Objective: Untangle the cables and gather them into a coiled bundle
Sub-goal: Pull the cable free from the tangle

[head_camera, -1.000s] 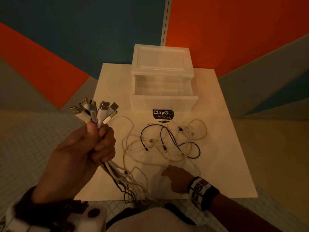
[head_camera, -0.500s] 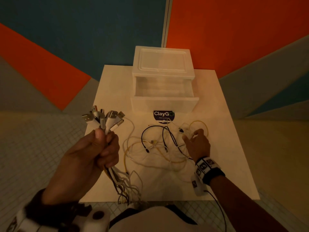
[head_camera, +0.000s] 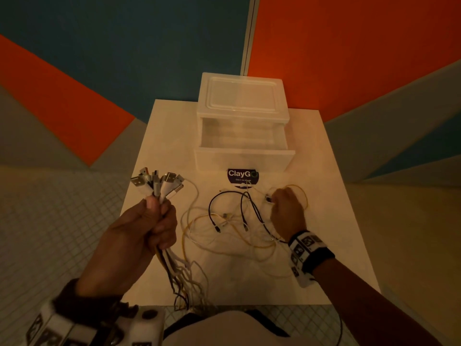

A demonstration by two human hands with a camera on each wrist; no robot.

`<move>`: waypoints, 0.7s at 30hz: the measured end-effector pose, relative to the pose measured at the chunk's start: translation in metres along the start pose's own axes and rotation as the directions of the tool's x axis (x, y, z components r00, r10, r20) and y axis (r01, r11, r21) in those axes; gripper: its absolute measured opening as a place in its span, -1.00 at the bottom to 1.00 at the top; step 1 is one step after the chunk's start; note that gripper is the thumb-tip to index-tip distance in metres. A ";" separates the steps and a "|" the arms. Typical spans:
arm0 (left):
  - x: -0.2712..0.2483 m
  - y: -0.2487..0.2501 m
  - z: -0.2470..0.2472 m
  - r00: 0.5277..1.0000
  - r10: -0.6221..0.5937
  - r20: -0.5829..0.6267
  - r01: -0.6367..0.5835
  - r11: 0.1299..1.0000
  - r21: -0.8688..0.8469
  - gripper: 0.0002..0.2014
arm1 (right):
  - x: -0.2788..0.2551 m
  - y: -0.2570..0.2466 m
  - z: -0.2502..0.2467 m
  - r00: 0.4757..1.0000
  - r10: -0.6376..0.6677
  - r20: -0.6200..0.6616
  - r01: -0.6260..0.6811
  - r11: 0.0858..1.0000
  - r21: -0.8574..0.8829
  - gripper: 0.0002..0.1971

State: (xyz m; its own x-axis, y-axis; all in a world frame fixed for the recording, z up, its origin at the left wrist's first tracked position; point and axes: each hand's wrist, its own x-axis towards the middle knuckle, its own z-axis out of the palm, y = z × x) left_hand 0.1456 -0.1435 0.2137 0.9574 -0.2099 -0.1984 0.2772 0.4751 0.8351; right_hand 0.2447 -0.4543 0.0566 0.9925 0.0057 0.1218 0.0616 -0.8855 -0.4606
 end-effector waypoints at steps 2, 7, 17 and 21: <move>0.001 -0.002 0.000 1.000 -0.006 -0.006 0.006 1.000 -0.009 -0.59 | -0.004 -0.019 0.013 0.974 -0.165 0.155 0.169 0.985 -0.016 -0.81; 0.002 -0.005 -0.002 1.000 -0.001 -0.015 0.001 1.000 0.002 -0.65 | 0.016 -0.029 0.063 0.927 0.256 0.275 -0.213 0.961 -0.178 -0.52; 0.019 -0.006 -0.003 0.997 0.001 -0.081 0.001 1.000 0.019 -0.71 | 0.048 -0.096 -0.094 0.992 0.038 0.118 -0.120 0.533 0.837 -0.75; 0.043 -0.013 0.016 0.992 -0.033 -0.121 0.031 0.999 -0.017 -0.74 | 0.016 -0.136 -0.140 0.979 -0.118 0.168 -0.110 0.388 0.915 -0.70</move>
State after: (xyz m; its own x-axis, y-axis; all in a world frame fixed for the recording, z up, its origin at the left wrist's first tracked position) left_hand 0.1820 -0.1720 0.2028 0.9505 -0.1201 -0.2866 0.3081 0.4833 0.8195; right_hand 0.2376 -0.3991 0.2445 0.9817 0.1885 0.0261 0.0109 0.0814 -0.9966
